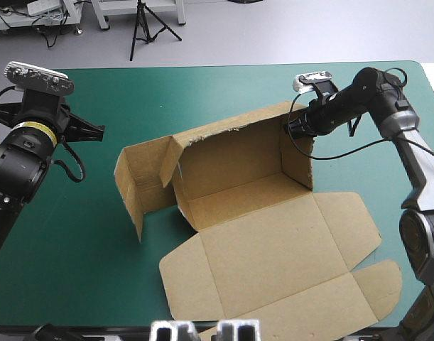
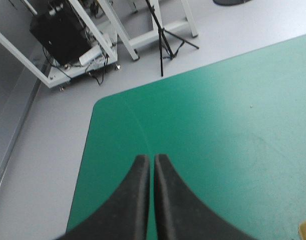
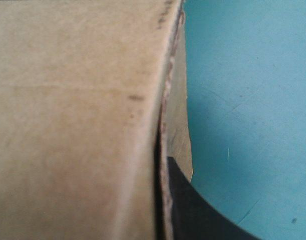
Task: Fold the box
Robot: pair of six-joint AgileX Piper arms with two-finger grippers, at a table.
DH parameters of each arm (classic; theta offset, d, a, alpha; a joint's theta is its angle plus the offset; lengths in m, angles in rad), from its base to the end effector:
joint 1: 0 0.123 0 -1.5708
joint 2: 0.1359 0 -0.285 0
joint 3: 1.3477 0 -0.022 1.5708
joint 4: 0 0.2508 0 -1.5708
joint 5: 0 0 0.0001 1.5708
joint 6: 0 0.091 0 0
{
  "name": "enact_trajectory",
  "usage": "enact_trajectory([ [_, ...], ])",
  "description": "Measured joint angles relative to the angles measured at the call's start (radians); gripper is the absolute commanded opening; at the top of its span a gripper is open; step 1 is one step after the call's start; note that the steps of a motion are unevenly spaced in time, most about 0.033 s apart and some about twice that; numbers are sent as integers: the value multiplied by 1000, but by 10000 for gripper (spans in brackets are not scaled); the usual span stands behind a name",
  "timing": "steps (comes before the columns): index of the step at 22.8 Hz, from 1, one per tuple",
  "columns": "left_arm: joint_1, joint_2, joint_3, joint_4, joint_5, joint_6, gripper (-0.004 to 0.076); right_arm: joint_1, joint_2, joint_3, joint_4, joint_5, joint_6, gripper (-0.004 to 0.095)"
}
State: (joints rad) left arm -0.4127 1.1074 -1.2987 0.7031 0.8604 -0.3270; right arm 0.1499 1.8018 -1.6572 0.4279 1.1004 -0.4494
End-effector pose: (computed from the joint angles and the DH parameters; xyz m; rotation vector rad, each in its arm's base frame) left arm 0.2147 -0.0453 0.4486 0.2597 1.9576 0.3631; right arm 0.3813 0.0917 0.3205 -0.6316 2.5608 0.4757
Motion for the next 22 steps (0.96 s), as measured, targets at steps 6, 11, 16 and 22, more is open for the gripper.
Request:
enact_trajectory([
  [6, 175, 79, 1, -235, -12, 175, 13, 0, 174, -238, -3, 121, 39, 154],
  [11, 200, 142, 1, -290, -13, 241, 13, 4, 325, -277, 21, 10, 38, 425],
  [16, 200, 172, 1, -298, -15, 245, 13, 4, 336, -277, 17, 1, 37, 430],
  [22, 200, 202, 1, -302, -6, 249, 13, 4, 336, -333, 18, 85, 39, 429],
])
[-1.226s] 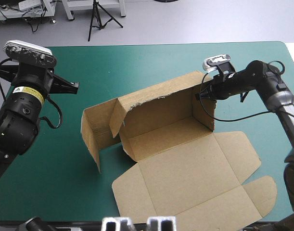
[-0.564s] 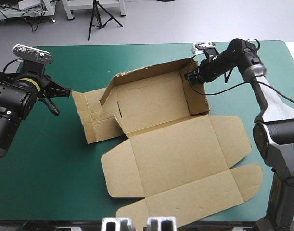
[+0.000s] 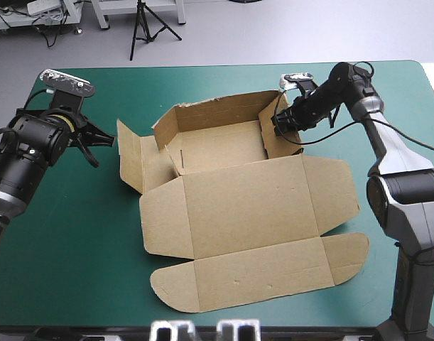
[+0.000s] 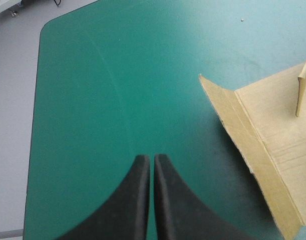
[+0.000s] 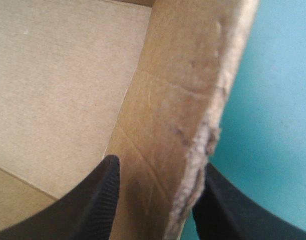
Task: Fold the box
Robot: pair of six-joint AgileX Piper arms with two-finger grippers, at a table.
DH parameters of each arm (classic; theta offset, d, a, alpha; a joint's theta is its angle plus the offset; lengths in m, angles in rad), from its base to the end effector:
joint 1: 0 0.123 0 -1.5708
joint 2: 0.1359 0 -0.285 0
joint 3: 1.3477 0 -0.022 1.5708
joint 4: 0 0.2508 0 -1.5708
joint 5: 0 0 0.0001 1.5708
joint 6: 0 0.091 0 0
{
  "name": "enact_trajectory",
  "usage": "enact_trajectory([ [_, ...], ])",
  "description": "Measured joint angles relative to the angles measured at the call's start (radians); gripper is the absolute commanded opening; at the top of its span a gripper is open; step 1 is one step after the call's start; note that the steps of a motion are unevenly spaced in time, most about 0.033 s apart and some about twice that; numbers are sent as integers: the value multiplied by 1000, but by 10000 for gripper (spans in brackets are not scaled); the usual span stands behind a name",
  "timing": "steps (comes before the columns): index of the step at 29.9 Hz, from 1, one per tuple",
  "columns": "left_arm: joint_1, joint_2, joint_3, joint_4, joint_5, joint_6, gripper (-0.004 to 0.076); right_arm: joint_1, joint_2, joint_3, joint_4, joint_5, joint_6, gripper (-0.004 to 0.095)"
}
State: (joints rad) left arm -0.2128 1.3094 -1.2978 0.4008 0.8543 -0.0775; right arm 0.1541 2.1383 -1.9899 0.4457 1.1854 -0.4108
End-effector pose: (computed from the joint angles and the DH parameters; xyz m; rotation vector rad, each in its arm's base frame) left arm 0.2765 -0.0323 0.3881 0.3127 2.2698 0.3344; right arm 0.4543 0.1074 0.2689 -0.6240 2.6452 0.5460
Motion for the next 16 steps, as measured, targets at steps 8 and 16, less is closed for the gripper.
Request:
enact_trajectory([
  [8, 45, 10, 0, -45, 17, 2, 13, 0, -12, -226, 2, 47, 82, 428],
  [16, 294, 13, 0, -363, 47, 178, 13, 0, -91, -279, -4, 48, 124, 428],
])
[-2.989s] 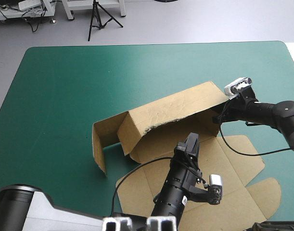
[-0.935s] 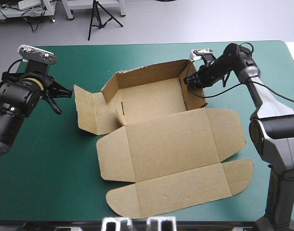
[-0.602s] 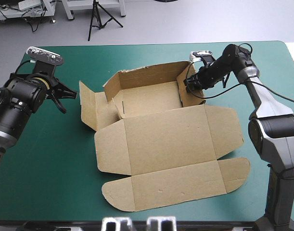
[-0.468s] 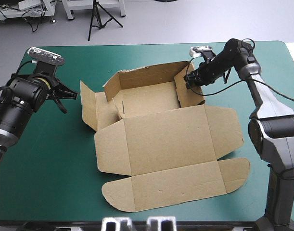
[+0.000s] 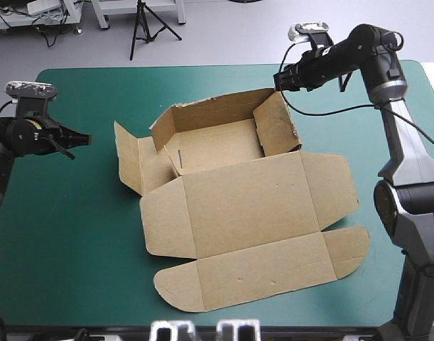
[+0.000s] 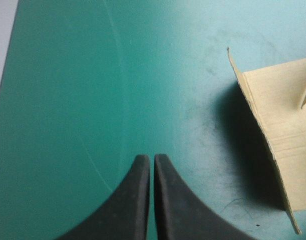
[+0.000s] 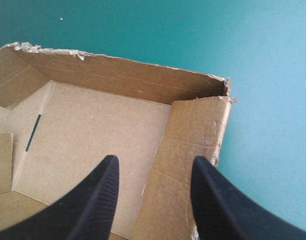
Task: Fold the box
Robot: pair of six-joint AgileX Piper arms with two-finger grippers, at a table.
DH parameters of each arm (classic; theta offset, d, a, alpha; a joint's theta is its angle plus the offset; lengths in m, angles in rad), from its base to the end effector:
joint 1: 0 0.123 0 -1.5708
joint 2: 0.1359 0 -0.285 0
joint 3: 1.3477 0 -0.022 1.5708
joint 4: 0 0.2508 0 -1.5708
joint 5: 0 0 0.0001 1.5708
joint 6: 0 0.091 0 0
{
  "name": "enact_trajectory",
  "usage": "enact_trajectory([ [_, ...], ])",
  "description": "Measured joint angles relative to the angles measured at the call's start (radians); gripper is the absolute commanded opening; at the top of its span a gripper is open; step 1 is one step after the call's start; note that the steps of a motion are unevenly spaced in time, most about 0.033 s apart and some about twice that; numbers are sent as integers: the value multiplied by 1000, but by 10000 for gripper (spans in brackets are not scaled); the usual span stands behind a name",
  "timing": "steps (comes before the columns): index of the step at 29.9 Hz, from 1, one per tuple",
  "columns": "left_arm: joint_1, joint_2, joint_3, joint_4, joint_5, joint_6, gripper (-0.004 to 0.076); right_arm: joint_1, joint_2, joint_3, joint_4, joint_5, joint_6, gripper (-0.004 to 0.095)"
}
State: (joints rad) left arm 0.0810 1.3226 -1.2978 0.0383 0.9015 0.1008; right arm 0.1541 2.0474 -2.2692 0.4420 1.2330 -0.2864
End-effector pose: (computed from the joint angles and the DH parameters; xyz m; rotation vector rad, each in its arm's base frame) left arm 0.2766 0.0252 0.3761 0.0387 2.4129 0.1309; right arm 0.4374 0.1051 0.3886 -0.5221 2.3701 0.5200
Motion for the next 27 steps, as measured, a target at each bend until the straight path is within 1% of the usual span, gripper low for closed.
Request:
enact_trajectory([
  [4, 142, 20, 0, -211, 43, 132, 13, 0, -39, 2, -34, 0, 28, 428],
  [7, 232, 41, 0, -330, 58, 174, 13, 0, -70, 25, -73, 1, 39, 428],
  [11, 299, 64, 0, -466, 91, 226, 13, 0, -106, 109, -102, 1, 42, 428],
  [13, 316, 75, 0, -503, 119, 248, 13, 0, -108, 162, -104, 1, 40, 428],
  [16, 323, 83, 0, -523, 134, 258, 12, 0, -92, 218, -112, 1, 24, 428],
  [21, 325, 84, 0, -528, 152, 258, 9, 0, -42, 232, -111, 1, 1, 428],
  [27, 325, 84, 0, -526, 185, 258, 9, 0, 28, 233, -52, 0, -10, 428],
])
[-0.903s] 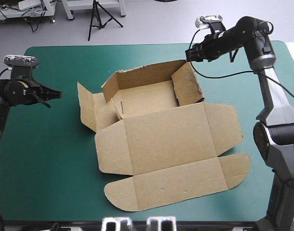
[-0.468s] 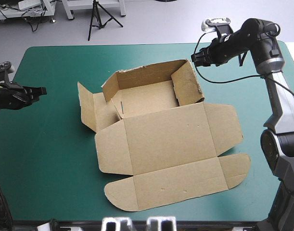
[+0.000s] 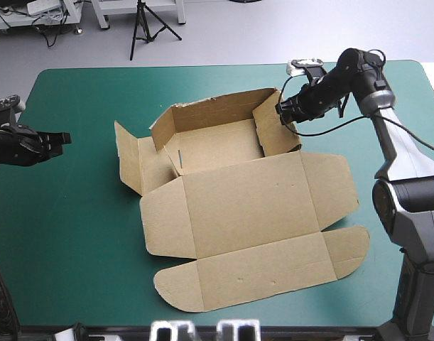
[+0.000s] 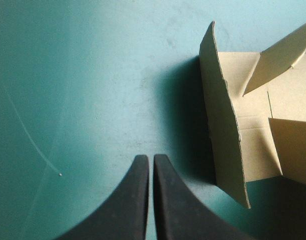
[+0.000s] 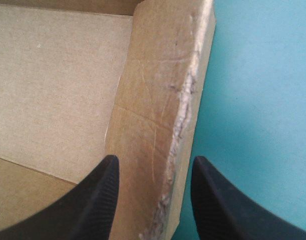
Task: Fold the box
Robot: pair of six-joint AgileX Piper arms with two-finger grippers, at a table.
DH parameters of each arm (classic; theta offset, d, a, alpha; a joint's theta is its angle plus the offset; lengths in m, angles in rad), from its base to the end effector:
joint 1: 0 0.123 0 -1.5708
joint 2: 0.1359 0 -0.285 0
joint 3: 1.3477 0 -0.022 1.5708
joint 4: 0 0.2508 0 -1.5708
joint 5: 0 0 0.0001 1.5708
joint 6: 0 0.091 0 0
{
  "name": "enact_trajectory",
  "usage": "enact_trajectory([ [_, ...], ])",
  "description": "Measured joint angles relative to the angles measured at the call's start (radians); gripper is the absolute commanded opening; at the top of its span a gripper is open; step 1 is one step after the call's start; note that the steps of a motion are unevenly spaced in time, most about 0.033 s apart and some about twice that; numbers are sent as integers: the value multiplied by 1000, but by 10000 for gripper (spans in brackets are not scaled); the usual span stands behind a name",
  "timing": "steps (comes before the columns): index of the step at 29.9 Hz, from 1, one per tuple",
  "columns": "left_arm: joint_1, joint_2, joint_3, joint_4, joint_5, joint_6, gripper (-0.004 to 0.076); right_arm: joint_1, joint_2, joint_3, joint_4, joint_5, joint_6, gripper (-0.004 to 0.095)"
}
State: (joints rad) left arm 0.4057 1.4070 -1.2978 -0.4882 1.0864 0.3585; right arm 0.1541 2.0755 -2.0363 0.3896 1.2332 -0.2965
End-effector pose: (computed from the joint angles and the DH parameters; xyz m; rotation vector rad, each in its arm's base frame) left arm 0.2758 0.0774 0.3523 -0.2205 2.5108 -0.3574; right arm 0.4432 0.1019 0.3076 -0.5249 2.6395 0.4964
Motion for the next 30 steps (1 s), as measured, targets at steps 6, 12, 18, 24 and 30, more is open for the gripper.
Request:
enact_trajectory([
  [6, 0, 0, 0, 0, 42, 0, 9, 0, 64, 0, 23, 0, 33, 361],
  [12, 0, 0, 0, 3, 64, 8, 9, 0, 110, 0, 65, -3, 76, 13],
  [18, 0, 1, 0, 3, 32, 26, 9, 0, 115, 2, 82, -8, 82, -17],
  [24, 0, 38, 0, 3, 3, 26, 9, 0, 96, 4, 135, -8, 80, -16],
  [30, 66, 79, 0, -70, -34, 39, 10, 0, -23, 8, 134, -6, 77, -16],
])
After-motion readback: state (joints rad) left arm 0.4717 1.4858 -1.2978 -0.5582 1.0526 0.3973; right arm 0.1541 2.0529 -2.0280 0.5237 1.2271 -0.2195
